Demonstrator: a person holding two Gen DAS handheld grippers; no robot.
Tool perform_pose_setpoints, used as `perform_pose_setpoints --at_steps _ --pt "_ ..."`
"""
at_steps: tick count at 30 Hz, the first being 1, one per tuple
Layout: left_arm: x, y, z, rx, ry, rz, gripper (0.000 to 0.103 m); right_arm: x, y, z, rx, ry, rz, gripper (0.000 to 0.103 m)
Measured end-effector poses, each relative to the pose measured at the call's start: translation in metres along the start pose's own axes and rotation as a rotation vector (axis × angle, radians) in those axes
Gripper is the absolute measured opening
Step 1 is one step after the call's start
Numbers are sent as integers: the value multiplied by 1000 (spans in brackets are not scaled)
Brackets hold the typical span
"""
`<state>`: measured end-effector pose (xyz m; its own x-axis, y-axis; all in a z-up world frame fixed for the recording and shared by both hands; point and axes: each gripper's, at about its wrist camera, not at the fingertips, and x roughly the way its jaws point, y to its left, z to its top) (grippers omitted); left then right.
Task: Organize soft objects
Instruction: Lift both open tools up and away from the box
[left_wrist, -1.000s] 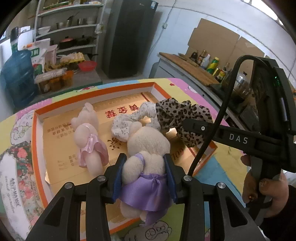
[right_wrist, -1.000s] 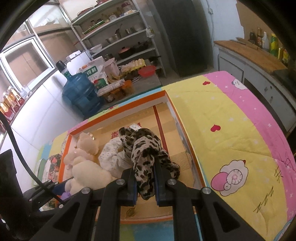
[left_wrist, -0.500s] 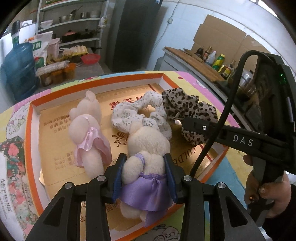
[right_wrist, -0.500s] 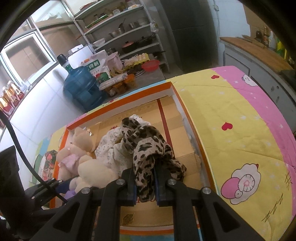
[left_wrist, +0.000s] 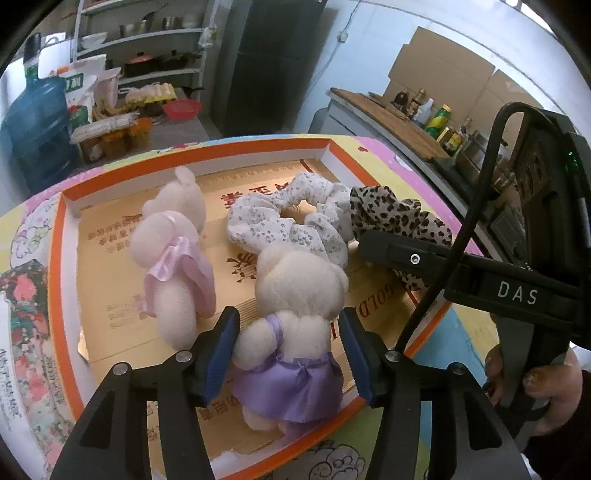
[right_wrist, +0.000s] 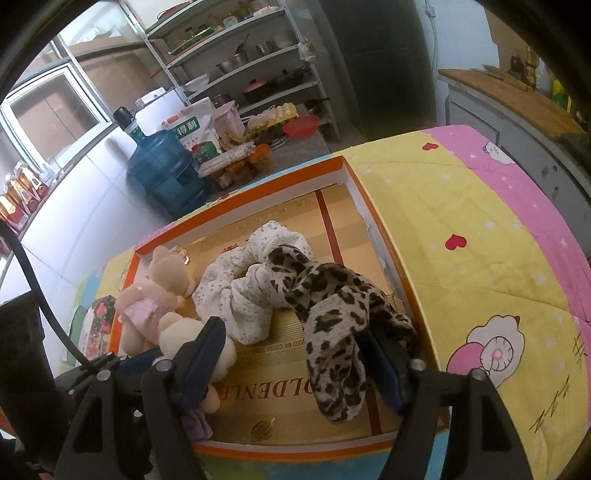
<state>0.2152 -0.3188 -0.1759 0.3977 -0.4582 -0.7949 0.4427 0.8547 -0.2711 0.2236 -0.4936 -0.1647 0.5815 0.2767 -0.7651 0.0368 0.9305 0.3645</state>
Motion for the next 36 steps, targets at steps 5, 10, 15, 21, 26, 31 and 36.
perform_pose_setpoints --at_steps 5,10,15,21,26,31,36 --pt "-10 -1 0 12 -27 9 66 -7 0 1 6 -18 2 73" --pt "-20 -1 0 11 -47 5 66 -17 2 1 4 -39 0 73" --pt "-28 -4 -1 23 -54 0 66 -27 5 -2 1 -53 -4 73" --pt "-41 -9 -4 40 -72 -15 66 -41 11 -5 -3 -75 -5 73" --pt "-54 -12 -8 51 -95 -25 66 -54 20 -10 -11 -96 -8 73" --pt "-69 -13 -12 64 -119 -37 66 -67 31 -16 -17 -117 -16 73" --pt "-87 -11 -16 75 -145 -52 66 -80 47 -23 -28 -136 -27 73"
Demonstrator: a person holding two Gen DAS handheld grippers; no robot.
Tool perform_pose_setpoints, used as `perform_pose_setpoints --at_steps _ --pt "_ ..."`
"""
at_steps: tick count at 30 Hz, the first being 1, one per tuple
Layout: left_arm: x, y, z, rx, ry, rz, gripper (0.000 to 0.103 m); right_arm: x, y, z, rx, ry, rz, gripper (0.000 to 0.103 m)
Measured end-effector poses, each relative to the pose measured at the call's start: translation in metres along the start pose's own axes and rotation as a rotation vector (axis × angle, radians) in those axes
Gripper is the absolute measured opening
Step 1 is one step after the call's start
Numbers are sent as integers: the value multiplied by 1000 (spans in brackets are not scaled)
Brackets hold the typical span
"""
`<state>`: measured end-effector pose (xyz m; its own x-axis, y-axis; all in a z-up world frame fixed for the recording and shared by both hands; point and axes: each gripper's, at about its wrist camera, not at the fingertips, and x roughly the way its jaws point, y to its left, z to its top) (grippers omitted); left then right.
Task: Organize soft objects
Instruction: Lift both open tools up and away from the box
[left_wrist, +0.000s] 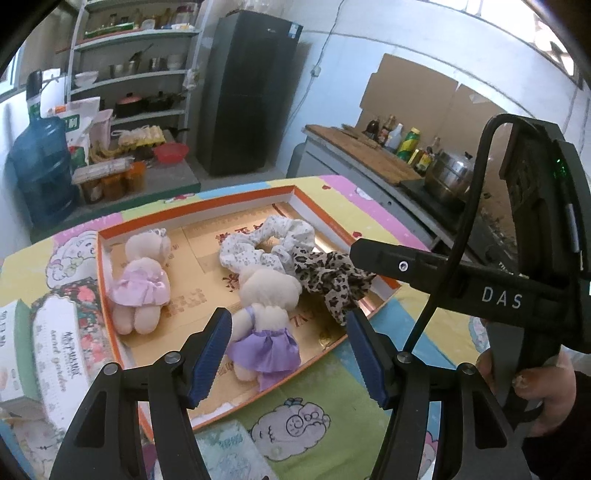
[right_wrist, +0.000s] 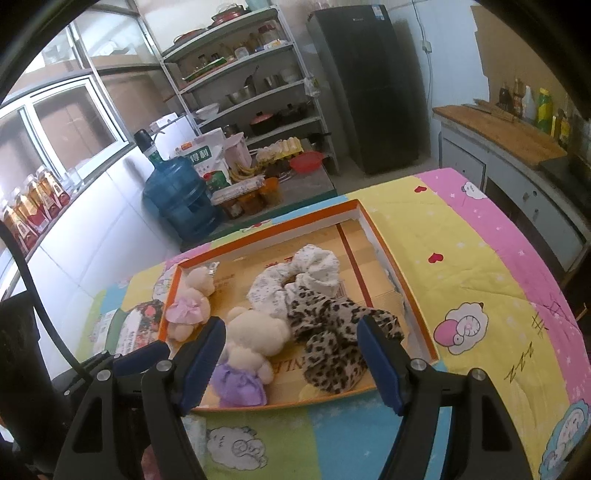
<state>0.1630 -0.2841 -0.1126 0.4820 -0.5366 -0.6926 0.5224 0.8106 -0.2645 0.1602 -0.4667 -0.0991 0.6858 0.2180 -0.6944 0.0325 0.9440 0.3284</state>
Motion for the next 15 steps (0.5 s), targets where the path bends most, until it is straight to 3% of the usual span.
perform_pose_setpoints --at_steps 15 --pt "-69 15 -18 6 -85 -19 66 -42 57 -21 -44 -52 -20 73"
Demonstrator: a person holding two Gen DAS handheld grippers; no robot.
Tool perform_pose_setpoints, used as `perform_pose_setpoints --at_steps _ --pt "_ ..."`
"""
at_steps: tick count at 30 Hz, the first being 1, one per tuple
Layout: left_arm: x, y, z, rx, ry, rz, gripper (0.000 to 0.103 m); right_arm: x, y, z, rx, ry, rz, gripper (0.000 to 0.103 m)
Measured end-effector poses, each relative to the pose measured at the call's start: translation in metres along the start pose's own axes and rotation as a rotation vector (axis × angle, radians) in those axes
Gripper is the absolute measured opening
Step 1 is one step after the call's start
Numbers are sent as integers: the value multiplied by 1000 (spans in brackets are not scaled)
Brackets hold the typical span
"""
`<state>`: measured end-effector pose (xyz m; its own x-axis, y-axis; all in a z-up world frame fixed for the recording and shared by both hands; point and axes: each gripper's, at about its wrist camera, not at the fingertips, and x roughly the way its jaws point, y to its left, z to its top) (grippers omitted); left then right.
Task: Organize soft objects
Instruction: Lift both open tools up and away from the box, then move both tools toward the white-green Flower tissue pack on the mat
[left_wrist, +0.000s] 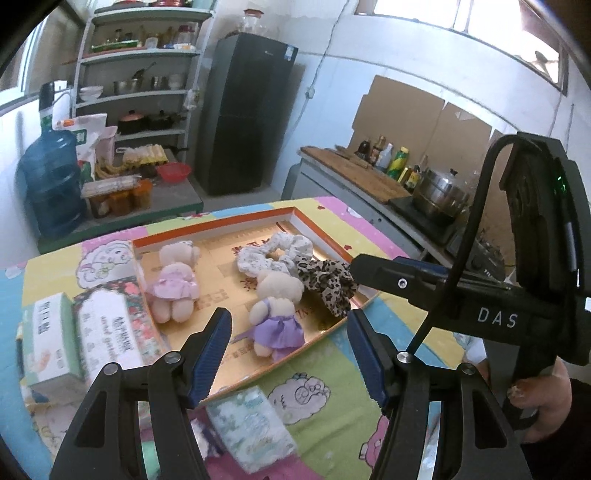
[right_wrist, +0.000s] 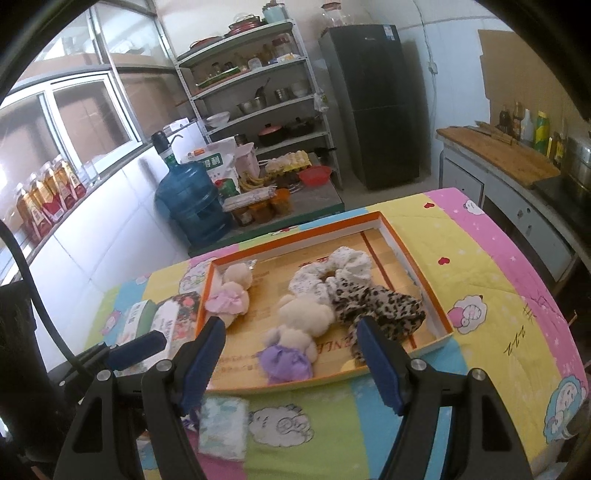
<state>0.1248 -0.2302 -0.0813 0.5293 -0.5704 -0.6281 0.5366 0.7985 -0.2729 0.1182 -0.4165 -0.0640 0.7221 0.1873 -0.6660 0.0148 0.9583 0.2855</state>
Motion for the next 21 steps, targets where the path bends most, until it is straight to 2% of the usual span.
perform_pose_setpoints --at_steps 13,21 --pt "-66 42 -17 -11 -73 48 66 -16 61 -22 -54 -7 17 73" --pt "-101 82 -37 -43 -92 116 66 -20 98 -37 -89 -13 43 73"
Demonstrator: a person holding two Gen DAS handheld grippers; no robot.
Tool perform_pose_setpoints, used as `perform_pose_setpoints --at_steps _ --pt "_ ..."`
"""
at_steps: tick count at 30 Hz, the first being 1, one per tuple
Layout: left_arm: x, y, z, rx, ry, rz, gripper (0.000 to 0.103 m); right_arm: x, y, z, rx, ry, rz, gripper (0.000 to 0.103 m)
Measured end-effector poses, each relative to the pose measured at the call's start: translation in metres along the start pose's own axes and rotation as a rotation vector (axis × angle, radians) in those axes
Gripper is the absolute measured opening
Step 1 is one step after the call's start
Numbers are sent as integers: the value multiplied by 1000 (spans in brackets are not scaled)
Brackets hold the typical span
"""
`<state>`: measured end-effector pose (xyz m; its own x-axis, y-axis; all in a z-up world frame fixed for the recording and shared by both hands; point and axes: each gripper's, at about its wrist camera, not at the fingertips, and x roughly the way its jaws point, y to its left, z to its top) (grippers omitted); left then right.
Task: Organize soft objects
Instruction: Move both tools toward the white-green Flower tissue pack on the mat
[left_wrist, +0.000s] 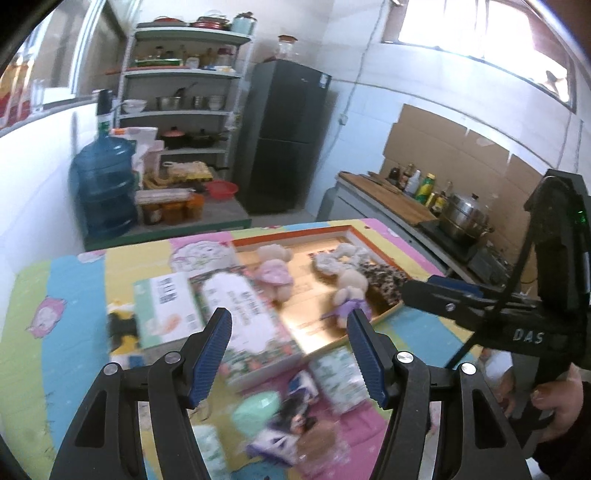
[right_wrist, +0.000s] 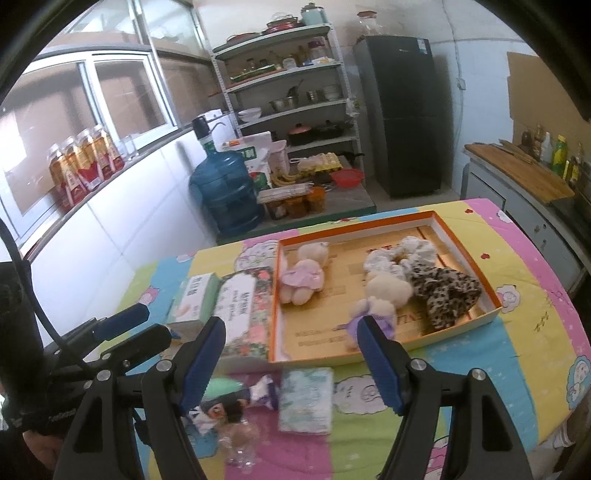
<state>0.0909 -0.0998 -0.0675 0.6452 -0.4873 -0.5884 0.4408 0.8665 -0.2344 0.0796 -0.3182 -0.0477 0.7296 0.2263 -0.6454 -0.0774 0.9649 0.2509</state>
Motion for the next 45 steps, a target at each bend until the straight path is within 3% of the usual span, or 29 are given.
perform_pose_setpoints --at_steps 7,21,36,45 --pt "-21 25 -23 31 9 33 66 -1 29 -11 -12 -3 21 73" --pt "-37 68 -77 -12 51 75 66 6 60 -44 -16 45 28 73" --pt "-4 68 -109 -15 139 85 66 9 76 -70 -35 95 14 73" --pt "20 63 -121 1 180 177 66 3 59 -78 1 115 -7 74"
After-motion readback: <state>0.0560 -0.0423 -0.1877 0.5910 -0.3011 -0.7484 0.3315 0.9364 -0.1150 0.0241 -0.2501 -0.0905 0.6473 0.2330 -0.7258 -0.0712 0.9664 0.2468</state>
